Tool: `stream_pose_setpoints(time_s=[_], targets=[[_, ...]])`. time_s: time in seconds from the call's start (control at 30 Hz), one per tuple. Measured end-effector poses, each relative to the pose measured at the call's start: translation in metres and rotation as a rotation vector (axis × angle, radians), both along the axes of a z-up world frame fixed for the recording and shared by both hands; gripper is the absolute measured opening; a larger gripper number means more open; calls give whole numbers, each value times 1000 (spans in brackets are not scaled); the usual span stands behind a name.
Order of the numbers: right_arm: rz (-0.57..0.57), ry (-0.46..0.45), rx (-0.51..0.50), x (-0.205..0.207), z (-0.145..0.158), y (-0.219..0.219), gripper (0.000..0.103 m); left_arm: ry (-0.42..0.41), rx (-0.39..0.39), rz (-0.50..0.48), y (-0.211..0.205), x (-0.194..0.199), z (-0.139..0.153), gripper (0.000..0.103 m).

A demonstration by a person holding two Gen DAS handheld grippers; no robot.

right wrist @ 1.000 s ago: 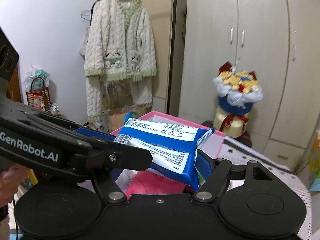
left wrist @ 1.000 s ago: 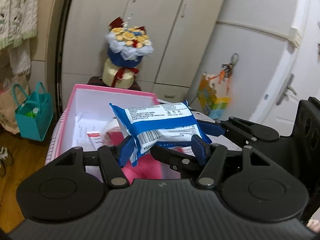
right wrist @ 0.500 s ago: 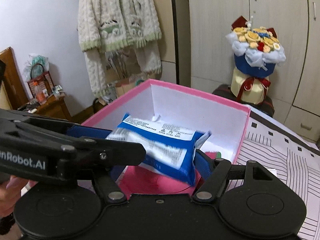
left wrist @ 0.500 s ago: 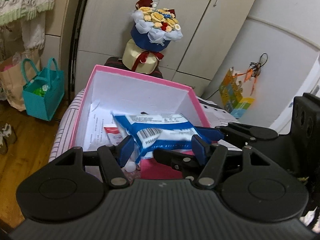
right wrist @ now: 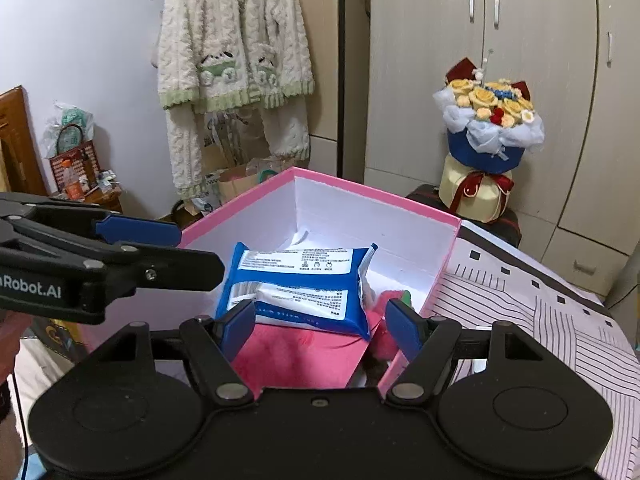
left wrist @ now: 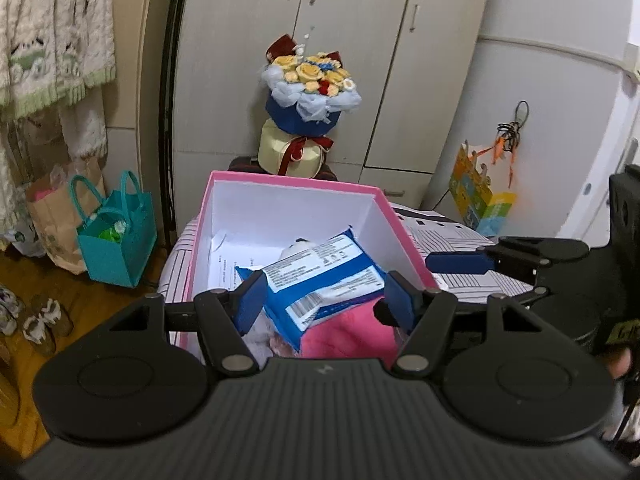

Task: Organize soft objects
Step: 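Open the left tool to drop the wipe pack into the box, then move the right tool to the white tissue pack and grasp it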

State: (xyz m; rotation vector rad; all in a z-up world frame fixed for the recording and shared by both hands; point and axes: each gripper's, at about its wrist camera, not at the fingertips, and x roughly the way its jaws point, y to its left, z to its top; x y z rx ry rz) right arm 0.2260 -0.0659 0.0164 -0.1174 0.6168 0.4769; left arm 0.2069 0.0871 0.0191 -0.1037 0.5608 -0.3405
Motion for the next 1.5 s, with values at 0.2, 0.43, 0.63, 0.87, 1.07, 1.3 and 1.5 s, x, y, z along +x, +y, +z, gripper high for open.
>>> stream_pose_setpoints(time_s=[0.2,0.43,0.63,0.87,1.07,1.3,1.5], targets=[[6,-35,-11,-35,15,-8,77,-47,5,-67,-8,-37,22,65],[-6,-73,-23,-70,29,-24,77,-81,18,-112,-21,-70,37,65],[-33,-86,-20,-91,36,-43,77,-97,22,-157,-35,-90,44,66],[-99,-124,-28,-108,40,-71,77,-102,29,-213,-59,-104,44,72],[-161,-117,11,-104,38,-109,77,-109,-6,-231,-83,-109,44,72],[-151,-104,120,-87,29,-160,77,-71,-17,-295,-129,-100,25,73],[-134,-36,191,-63,13,-190,77,-58,38,-273,-175,-86,-3,73]])
